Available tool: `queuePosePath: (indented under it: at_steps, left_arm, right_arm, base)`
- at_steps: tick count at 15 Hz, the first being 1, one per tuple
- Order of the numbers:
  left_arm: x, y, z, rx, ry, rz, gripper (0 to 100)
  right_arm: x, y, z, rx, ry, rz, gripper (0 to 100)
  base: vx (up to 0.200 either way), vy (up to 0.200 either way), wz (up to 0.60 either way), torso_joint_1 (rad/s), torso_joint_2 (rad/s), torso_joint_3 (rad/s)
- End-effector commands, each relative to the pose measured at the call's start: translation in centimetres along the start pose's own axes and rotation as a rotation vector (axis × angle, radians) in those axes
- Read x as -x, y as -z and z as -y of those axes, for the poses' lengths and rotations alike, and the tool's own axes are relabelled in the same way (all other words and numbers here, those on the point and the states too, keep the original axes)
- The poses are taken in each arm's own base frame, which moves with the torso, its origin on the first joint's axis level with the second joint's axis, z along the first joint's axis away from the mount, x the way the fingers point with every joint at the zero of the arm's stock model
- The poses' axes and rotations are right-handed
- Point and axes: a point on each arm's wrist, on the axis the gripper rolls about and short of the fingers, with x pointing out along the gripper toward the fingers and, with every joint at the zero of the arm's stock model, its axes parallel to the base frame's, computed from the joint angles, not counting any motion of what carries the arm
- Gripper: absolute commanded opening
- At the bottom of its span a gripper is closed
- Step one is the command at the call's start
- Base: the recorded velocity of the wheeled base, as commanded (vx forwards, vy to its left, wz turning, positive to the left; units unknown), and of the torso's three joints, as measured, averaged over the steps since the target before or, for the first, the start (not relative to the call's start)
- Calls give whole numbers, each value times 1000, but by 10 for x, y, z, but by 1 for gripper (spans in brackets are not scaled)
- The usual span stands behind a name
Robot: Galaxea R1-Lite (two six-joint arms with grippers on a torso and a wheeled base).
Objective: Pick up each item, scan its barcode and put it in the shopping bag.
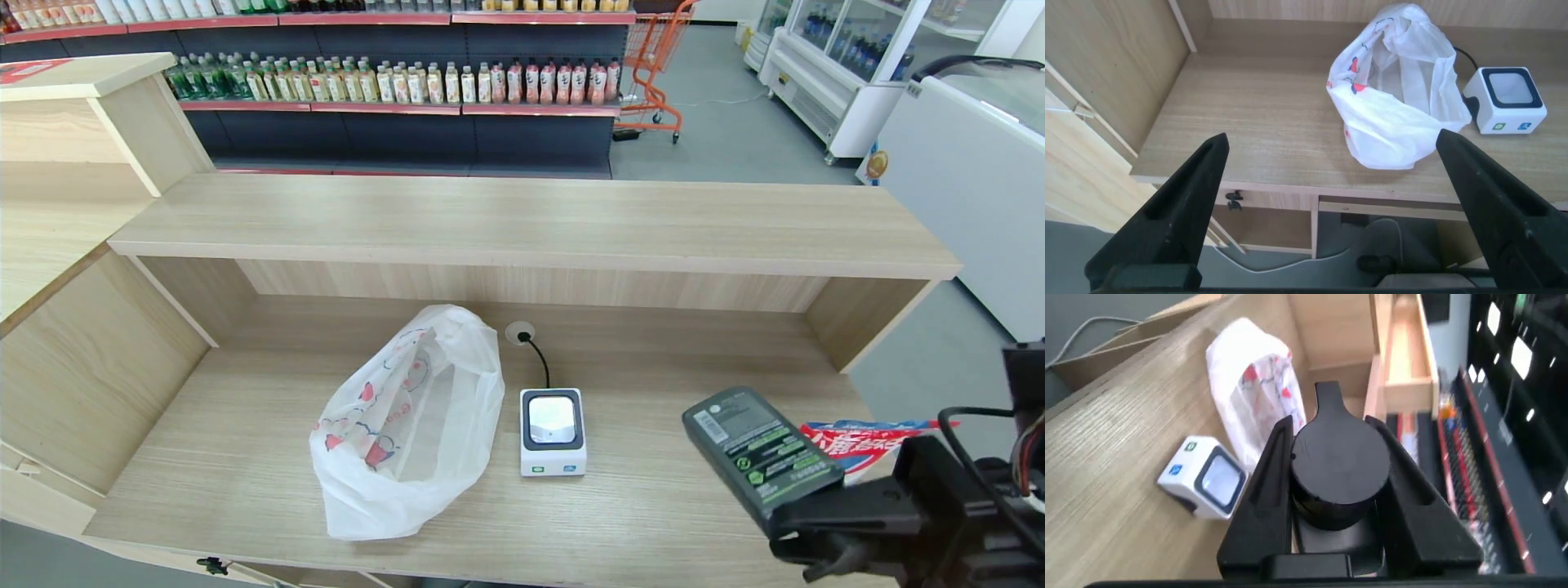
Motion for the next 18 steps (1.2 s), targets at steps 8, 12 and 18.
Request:
queuePosePath:
  at_steps: [8, 12, 18]
  left_arm:
    - [0, 0, 0, 0, 0, 1, 100]
    - [0, 0, 0, 0, 0, 1, 100]
    - [0, 0, 0, 0, 0, 1, 100]
  right_arm:
    - [45, 42, 20, -893, 262, -242, 0]
    - [45, 68, 13, -1370, 402, -361, 0]
    - [-16, 102, -9, -1759, 290, -224, 0]
  base:
    - [0, 0, 0, 0, 0, 0]
    - [0, 0, 0, 0, 0, 0]
    - [0, 0, 0, 0, 0, 0]
